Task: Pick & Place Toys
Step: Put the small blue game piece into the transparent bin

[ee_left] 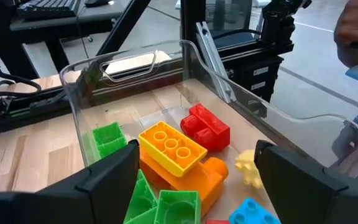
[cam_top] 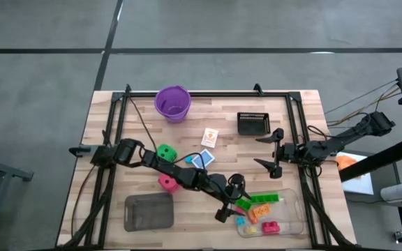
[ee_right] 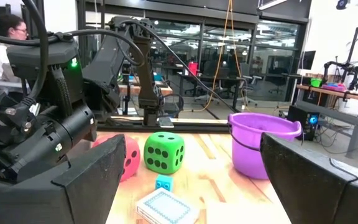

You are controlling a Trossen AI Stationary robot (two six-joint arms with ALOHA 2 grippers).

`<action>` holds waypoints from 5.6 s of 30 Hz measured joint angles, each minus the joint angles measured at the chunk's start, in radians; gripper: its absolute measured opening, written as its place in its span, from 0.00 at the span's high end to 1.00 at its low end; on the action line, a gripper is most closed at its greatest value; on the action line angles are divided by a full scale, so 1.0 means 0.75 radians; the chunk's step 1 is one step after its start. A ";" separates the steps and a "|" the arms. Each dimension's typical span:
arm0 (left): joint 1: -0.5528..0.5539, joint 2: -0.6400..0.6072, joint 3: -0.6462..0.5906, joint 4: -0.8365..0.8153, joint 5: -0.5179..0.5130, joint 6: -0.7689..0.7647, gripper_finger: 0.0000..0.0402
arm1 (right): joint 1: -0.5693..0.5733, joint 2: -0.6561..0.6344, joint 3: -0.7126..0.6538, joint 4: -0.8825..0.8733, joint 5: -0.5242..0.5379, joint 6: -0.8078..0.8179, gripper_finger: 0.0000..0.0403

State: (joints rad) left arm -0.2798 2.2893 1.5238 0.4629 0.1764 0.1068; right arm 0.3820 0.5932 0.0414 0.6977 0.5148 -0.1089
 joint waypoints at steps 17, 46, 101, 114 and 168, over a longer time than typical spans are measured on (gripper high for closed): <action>-0.001 -0.314 -0.078 -0.448 -0.116 0.107 0.19 | 0.000 0.027 0.001 0.006 -0.001 0.006 0.10; 0.323 -0.714 -0.602 -1.115 -0.604 -0.558 0.19 | 0.000 0.033 0.001 0.022 -0.001 0.006 0.10; 0.373 -0.602 -0.591 -1.326 -0.418 -0.710 0.73 | -0.001 0.033 0.001 0.026 -0.001 0.005 0.10; 0.373 -0.608 -0.591 -1.319 -0.408 -0.652 0.98 | -0.001 0.033 0.001 0.025 -0.001 0.005 0.10; 0.497 -0.540 -0.611 -1.116 -0.724 -0.501 0.77 | -0.001 0.040 0.001 0.012 0.000 0.006 0.10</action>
State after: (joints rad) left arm 0.0933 1.8839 1.0653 -0.3740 -0.3668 -0.2691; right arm 0.3817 0.6235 0.0418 0.7071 0.5148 -0.1047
